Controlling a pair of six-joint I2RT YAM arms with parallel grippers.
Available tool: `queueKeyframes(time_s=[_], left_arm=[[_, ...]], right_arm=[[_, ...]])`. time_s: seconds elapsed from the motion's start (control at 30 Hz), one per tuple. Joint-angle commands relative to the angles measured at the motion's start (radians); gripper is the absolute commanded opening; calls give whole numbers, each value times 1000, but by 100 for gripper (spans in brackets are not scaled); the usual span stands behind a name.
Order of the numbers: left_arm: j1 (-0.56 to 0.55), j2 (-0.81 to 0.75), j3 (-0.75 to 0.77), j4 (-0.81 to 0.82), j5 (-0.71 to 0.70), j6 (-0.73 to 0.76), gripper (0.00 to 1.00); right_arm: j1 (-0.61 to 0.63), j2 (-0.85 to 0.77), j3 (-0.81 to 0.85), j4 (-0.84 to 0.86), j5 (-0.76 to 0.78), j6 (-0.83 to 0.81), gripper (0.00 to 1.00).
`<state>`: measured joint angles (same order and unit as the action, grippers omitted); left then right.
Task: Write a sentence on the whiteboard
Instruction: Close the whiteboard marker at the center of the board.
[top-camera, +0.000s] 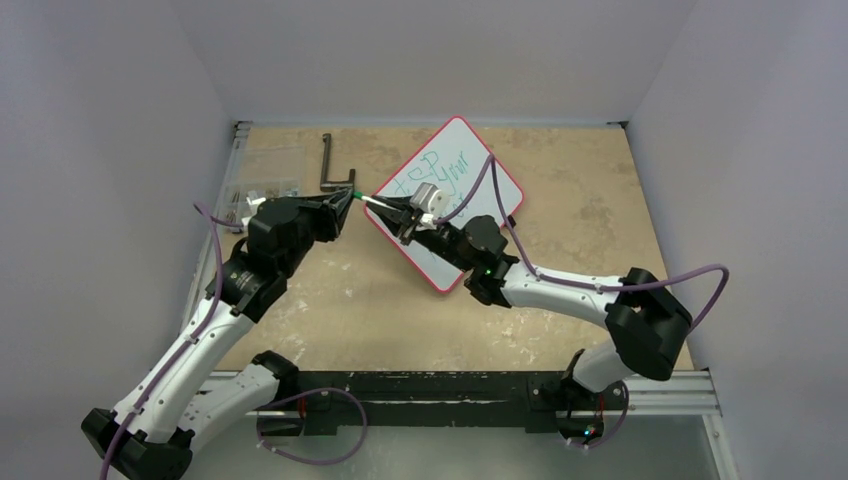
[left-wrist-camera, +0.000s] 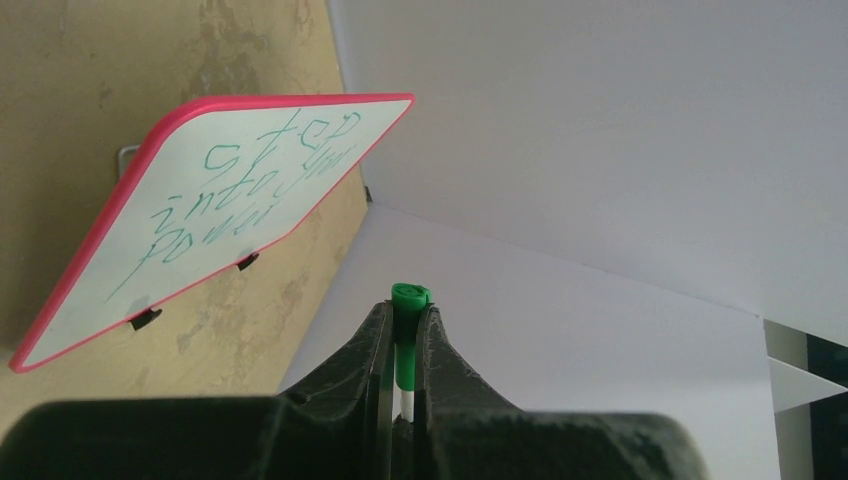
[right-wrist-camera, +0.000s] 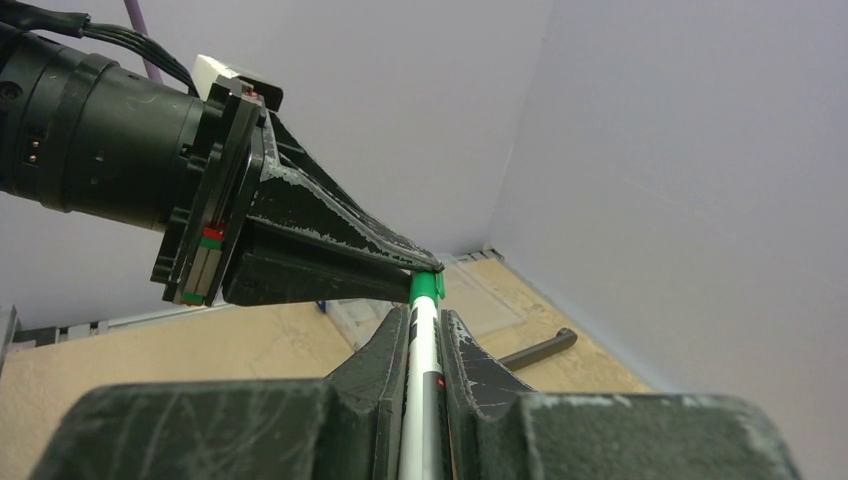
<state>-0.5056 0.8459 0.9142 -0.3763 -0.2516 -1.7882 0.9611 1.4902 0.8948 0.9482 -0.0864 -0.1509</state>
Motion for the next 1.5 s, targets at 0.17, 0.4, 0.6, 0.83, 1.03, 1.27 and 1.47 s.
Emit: queueKeyframes(time_s=[0.17,0.4,0.6,0.83,1.03,1.27,1.47], left_arm=[[-13,-30,10,126,113,-10,0],[-14,-32,-5,190,137,6,0],[-13,-29,-12,252,155,30,0],[-13,-17,-10,297,188,62,0],[-14,-21,-28,351,215,93,0],[-13,-11,-47,454,270,110,0],[-13,-34,-61,461,282,124,0]], right_arm=[[8,78,88,9,6,-29,0],[11,113,119,20,-7,13,0],[14,155,156,39,-9,101,0],[16,203,231,14,21,250,0],[16,224,291,3,21,398,0],[16,248,344,7,-30,551,0],[16,247,340,3,-34,565,0]])
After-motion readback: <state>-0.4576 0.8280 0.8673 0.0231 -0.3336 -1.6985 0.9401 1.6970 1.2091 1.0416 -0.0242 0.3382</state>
